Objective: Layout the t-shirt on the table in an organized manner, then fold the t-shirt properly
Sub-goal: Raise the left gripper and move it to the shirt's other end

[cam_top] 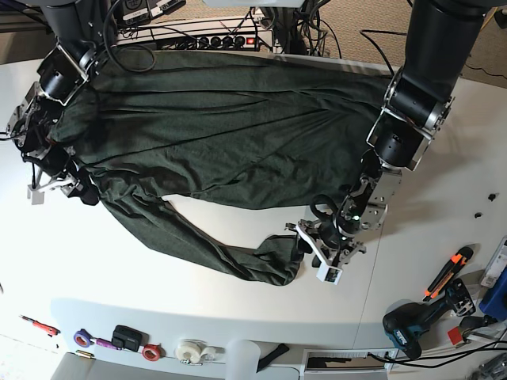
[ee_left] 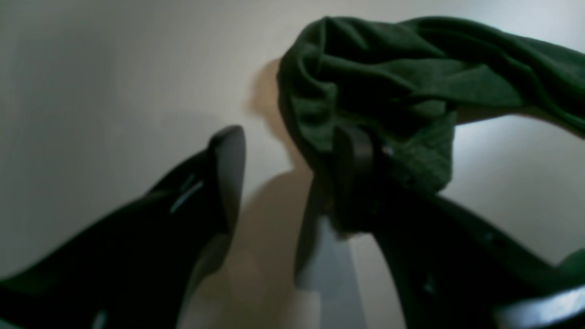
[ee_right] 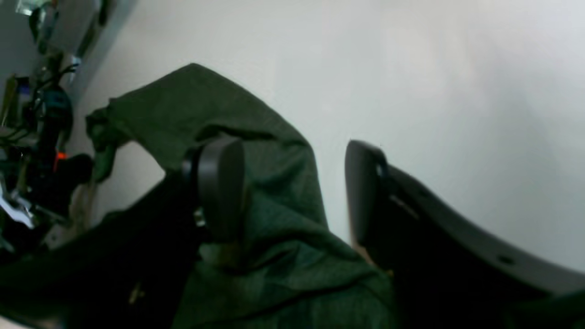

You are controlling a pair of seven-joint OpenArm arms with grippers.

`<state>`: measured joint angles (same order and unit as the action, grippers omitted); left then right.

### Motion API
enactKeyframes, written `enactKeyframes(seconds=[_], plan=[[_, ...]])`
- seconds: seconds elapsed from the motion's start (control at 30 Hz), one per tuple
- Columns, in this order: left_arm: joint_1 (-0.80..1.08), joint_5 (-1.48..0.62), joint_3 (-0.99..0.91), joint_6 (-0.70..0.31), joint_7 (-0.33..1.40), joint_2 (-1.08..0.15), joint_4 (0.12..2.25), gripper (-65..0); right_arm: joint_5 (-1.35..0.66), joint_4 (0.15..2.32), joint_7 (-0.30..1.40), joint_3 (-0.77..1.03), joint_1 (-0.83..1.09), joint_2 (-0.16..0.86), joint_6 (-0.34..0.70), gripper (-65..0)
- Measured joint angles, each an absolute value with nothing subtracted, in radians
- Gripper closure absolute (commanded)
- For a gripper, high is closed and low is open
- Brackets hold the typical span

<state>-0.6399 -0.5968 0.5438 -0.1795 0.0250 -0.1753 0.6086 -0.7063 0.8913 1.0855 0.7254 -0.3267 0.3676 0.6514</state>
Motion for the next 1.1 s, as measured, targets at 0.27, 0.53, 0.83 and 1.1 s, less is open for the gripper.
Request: enactKeyframes(seconds=[0.27, 0.53, 0.83, 1.1], plan=[[-0.64, -0.597, 0.544, -0.179, 0.025, -0.172, 0.609, -31.3, -0.728, 0.899, 1.046, 0.572, -0.316, 0.37, 0.647, -35.2], [-0.64, -0.596, 0.544, -0.179, 0.026, -0.172, 0.609, -31.3, -0.736, 0.904, 1.028, 0.436, -0.324, 0.371, 0.629, -33.1], [-0.638, -0.598, 0.544, -0.236, 0.048, -0.26, 0.719, -31.3, -0.626, 0.898, 0.921, 0.435, -0.316, 0.365, 0.645, 0.0], [-0.639, -0.83, 0.526, -0.355, 0.375, -0.394, 0.794, -31.4, -0.497, 0.889, 0.872, 0.435, -0.381, 0.363, 0.625, 0.0]])
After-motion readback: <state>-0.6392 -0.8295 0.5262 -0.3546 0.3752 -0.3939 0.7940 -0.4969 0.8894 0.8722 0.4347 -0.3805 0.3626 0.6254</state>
